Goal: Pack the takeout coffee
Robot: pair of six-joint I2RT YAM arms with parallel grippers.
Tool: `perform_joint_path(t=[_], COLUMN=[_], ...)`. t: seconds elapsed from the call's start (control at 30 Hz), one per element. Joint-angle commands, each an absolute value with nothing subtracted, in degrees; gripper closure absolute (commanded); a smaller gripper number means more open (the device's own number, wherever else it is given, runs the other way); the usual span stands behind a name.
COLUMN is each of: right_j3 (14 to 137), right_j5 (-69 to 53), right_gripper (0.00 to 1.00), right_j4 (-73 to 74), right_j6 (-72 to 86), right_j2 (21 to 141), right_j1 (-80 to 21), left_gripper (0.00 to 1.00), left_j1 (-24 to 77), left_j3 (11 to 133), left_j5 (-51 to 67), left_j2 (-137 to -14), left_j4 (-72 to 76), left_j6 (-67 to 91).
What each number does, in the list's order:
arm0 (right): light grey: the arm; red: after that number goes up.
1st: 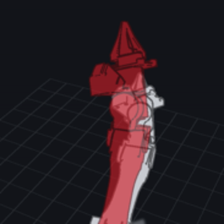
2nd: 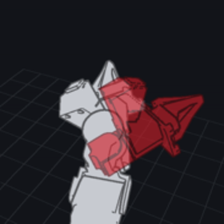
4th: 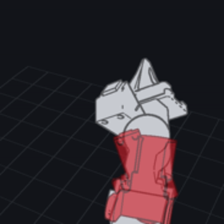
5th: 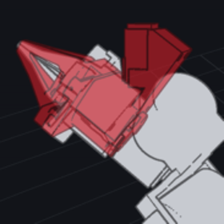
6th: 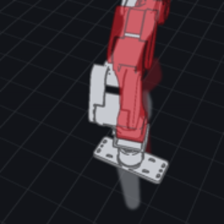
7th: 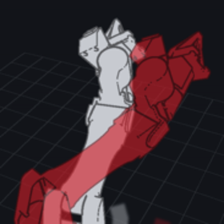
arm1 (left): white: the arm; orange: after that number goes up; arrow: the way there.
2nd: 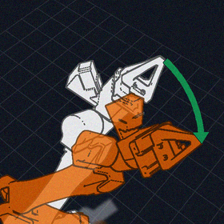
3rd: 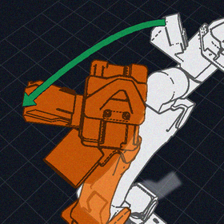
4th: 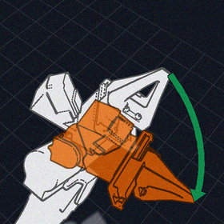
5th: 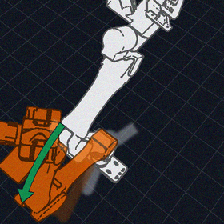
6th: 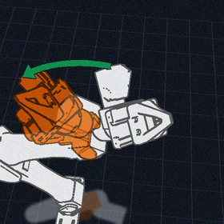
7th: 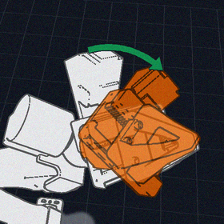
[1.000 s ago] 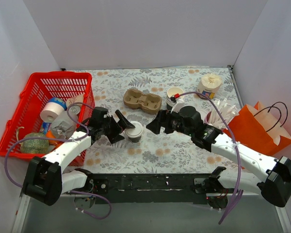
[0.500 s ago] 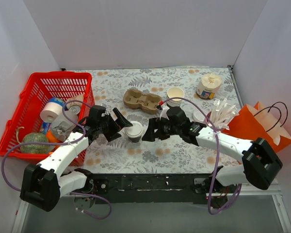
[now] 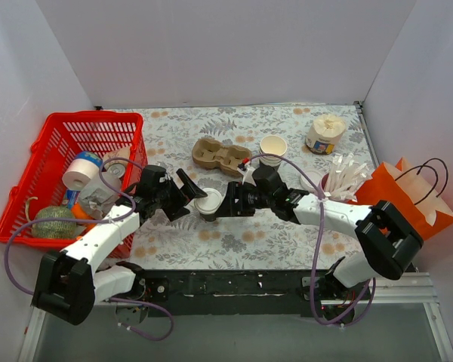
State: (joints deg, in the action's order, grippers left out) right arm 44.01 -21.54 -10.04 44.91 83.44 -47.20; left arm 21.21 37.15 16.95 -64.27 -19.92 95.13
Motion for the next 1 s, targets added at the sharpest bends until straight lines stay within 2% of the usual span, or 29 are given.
perform_joint_path(t=[0.0,0.2,0.63,0.97], right_j3=[44.47,44.30,45.00,45.53], right_j5=[-19.95,-19.34,-21.18,-20.74], right_gripper=[0.33,0.39,0.43,0.53], right_j4=[-12.75,-14.15,-17.05,-18.19], right_j6=[46.93,47.90,49.22,51.24], right_j2=[84.72,85.69,87.89,89.73], right_j1=[-46.67,-46.32,-46.05,-45.88], left_gripper=[0.02,0.03,0.08,0.13], left_j1=[21.44,21.36,21.36,21.36], left_j3=[36.83,36.39,35.86,35.33], left_j5=[17.40,18.28,18.98,19.25], left_j2=[-64.60,-65.30,-66.88,-67.32], left_j4=[-17.67,-16.17,-15.03,-14.59], left_j6=[95.54,95.80,95.98,95.89])
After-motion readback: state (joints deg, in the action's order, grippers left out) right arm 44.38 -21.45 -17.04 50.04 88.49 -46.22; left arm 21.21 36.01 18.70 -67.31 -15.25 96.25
